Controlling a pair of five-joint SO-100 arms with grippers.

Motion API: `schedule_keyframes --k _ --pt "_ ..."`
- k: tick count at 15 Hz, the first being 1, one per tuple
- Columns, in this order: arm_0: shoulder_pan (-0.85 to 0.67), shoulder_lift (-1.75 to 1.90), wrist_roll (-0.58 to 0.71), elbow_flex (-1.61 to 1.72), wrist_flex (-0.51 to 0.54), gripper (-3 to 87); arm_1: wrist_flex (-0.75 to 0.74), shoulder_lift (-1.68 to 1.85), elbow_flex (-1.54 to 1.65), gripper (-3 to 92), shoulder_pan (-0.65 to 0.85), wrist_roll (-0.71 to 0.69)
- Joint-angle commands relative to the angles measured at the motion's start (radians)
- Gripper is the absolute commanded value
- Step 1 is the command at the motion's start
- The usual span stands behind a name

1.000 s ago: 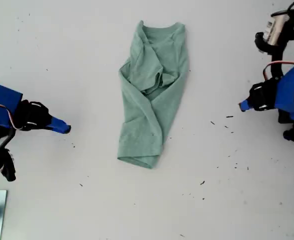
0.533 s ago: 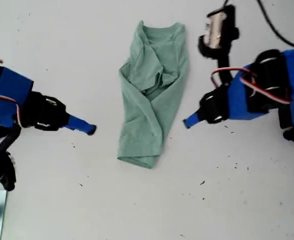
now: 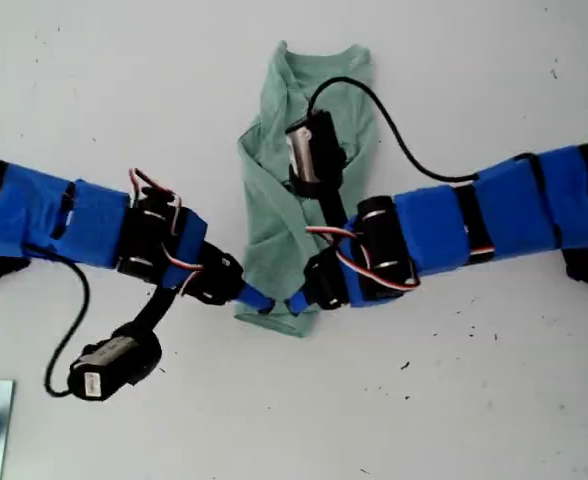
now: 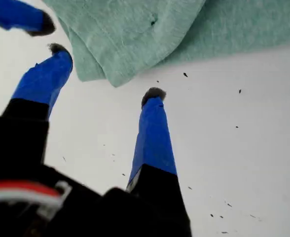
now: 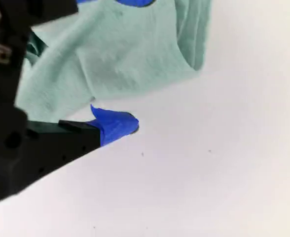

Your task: Fold t shirt

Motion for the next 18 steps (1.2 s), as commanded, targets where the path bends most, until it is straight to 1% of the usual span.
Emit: schedule_keyframes --k 1,3,5,6,7,8,9,11,14,15,18 --pt "-0.060 -0.103 0.008 -0.061 -0.020 35.9 -0.034 -0.049 -0.067 29.9 -0.020 0.023" --pt "-0.091 -0.249 0.011 -0.115 -0.011 35.5 -0.066 -0.140 -0.067 29.8 -0.012 0.025" --pt "-0.095 -0.242 -0.020 -0.143 -0.011 33.9 -0.112 -0.202 -0.067 27.9 -0.006 0.012" --pt "-0.097 -0.230 -0.021 -0.147 -0.012 30.3 -0.114 -0.219 -0.067 22.0 -0.006 0.009" --pt "-0.104 -0.255 -0.014 -0.149 -0.023 23.0 -0.114 -0.233 -0.067 16.2 -0.006 0.005" --pt "-0.103 -0.290 -0.008 -0.158 -0.037 9.6 -0.120 -0.249 -0.067 7.7 -0.005 0.000" --pt "-0.089 -0.319 0.000 -0.169 -0.066 -0.1 -0.124 -0.265 -0.067 -0.5 -0.008 0.000" --pt "-0.041 -0.353 -0.020 -0.255 -0.063 -0.1 -0.132 -0.275 -0.064 -1.2 -0.026 0.002" --pt "0.046 -0.327 -0.021 -0.400 -0.055 -0.2 -0.097 -0.118 -0.066 -1.2 -0.058 -0.060" --pt "0.075 -0.318 -0.028 -0.462 -0.037 -0.2 -0.094 -0.074 -0.066 -1.2 -0.071 -0.081" --pt "0.181 -0.227 -0.057 -0.483 -0.040 -0.2 -0.107 0.023 -0.063 -1.2 -0.138 -0.107"
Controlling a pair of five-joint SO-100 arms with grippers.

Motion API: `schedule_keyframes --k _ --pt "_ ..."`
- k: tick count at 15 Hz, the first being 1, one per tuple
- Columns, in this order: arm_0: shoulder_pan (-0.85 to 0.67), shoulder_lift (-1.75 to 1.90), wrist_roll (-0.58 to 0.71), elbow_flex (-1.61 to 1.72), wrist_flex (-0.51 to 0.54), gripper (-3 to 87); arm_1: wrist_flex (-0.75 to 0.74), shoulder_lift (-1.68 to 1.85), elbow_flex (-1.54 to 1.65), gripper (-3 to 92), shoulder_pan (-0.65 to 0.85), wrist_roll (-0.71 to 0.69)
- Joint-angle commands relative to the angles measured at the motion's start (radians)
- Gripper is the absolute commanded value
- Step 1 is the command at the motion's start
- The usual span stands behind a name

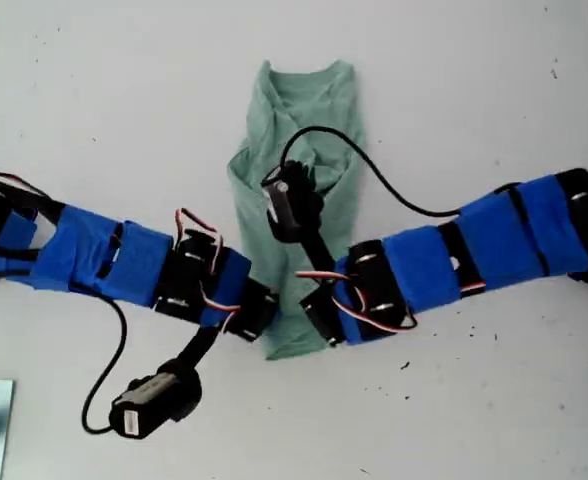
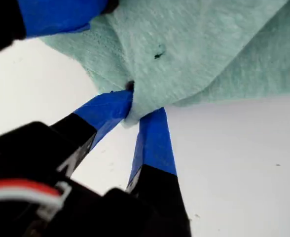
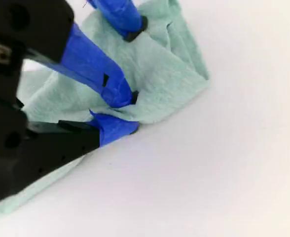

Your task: Fold t shirt

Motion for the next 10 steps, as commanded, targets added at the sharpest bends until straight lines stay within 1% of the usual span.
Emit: schedule_keyframes --k 1,4,6,7,8,10 --pt "0.114 0.104 -0.041 -0.052 -0.005 -0.2 -0.009 0.121 -0.012 -1.2 -0.046 -0.015" --pt "0.129 0.290 -0.049 -0.052 0.008 -0.2 -0.058 0.249 -0.008 -1.2 -0.031 -0.060" --pt "0.071 0.339 -0.017 -0.044 0.017 -0.2 -0.064 0.347 0.060 -1.2 0.023 -0.087" --pt "0.020 0.365 0.003 -0.041 0.025 -0.2 -0.029 0.391 0.072 -1.2 0.077 -0.112" --pt "-0.044 0.397 0.032 -0.018 0.026 -0.2 -0.031 0.442 0.117 -1.2 0.147 -0.169" --pt "-0.202 0.407 0.121 -0.012 0.037 -0.2 -0.077 0.499 0.232 -1.2 0.318 -0.272"
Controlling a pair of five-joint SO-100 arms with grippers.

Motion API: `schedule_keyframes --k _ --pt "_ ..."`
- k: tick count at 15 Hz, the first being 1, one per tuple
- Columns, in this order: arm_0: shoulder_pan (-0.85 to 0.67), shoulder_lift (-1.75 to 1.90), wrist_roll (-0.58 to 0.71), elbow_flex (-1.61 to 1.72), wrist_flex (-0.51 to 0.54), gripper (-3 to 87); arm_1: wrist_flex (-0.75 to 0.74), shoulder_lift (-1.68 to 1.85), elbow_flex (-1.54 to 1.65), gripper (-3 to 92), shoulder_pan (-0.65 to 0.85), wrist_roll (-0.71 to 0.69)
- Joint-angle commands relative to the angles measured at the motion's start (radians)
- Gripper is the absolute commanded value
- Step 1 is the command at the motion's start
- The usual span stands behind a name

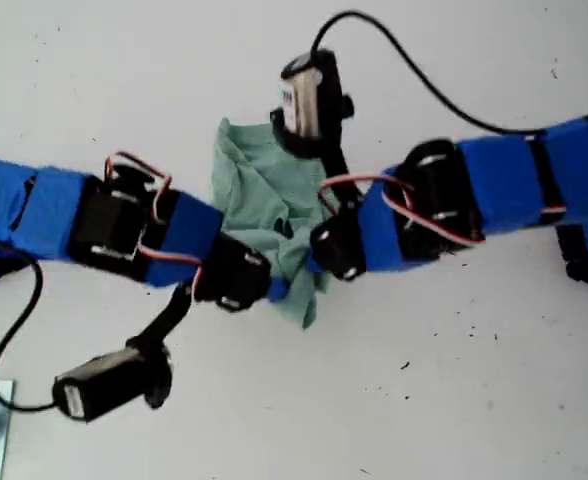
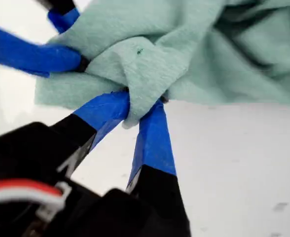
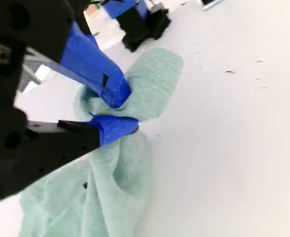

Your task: Fold t shirt

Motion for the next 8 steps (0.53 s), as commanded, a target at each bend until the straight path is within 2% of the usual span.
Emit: schedule_keyframes --k 1,4,5,6,7,8 --pt "-0.183 0.080 0.086 0.000 0.002 -0.2 -0.094 0.127 0.115 -1.2 0.199 -0.103" --pt "-0.370 0.080 0.163 0.046 0.003 -0.2 -0.327 0.137 0.256 -1.2 0.376 -0.186" --pt "-0.413 0.091 0.166 0.064 0.011 0.1 -0.383 0.137 0.288 5.1 0.413 -0.163" --pt "-0.451 0.143 0.143 0.112 0.012 11.3 -0.425 0.152 0.305 25.8 0.440 -0.184" --pt "-0.494 0.239 0.120 0.190 -0.005 23.1 -0.466 0.212 0.365 25.4 0.477 -0.166" --pt "-0.552 0.376 0.106 0.305 -0.051 27.5 -0.583 0.348 0.499 21.6 0.514 -0.187"
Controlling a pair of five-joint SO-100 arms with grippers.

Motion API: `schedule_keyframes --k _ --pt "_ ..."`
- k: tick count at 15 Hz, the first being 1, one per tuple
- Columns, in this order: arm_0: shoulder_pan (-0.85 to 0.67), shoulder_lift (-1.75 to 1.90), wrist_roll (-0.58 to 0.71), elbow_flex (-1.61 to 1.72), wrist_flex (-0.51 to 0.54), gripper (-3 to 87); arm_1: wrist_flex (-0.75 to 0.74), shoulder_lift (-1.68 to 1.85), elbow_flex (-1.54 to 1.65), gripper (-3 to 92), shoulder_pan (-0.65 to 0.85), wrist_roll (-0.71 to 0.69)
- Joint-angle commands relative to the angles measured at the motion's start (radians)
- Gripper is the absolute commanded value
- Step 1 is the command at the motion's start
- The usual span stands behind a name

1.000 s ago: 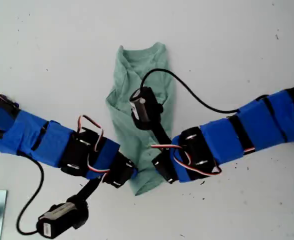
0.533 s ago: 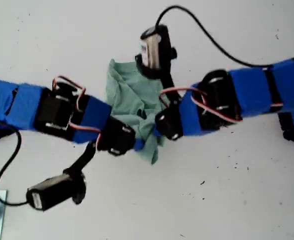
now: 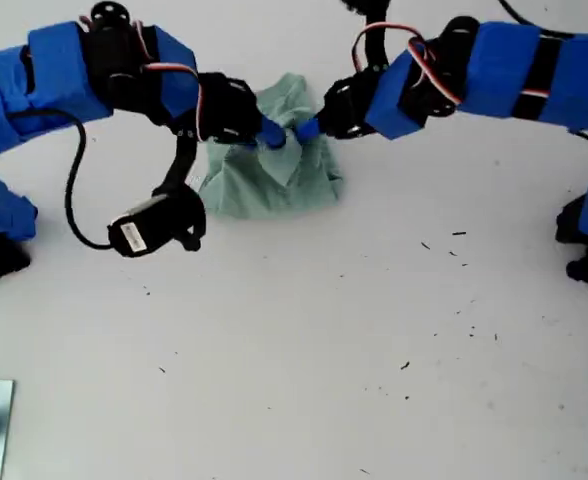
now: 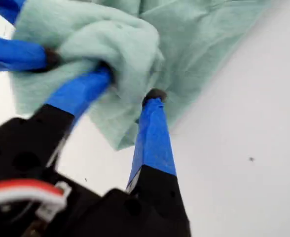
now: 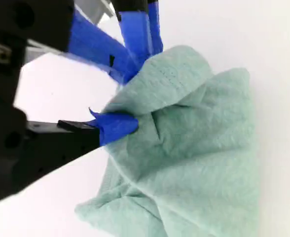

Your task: Fold t shirt

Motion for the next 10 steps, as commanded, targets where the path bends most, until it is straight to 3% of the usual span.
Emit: schedule_keyframes --k 1,3,5,9,10 --pt "-0.149 0.380 -0.025 0.207 -0.092 28.9 -0.238 0.390 0.247 21.1 0.100 -0.011" --pt "-0.310 0.712 -0.021 0.445 -0.164 27.9 -0.302 0.762 0.537 19.3 0.235 0.011" --pt "-0.417 0.905 0.003 0.646 -0.201 27.2 -0.195 1.026 0.703 17.7 0.322 0.011" --pt "-0.342 1.223 -0.026 1.078 -0.330 21.4 0.040 1.519 1.025 16.6 0.318 0.048" --pt "-0.268 1.321 -0.043 1.189 -0.373 13.4 0.107 1.615 1.094 16.9 0.282 0.061"
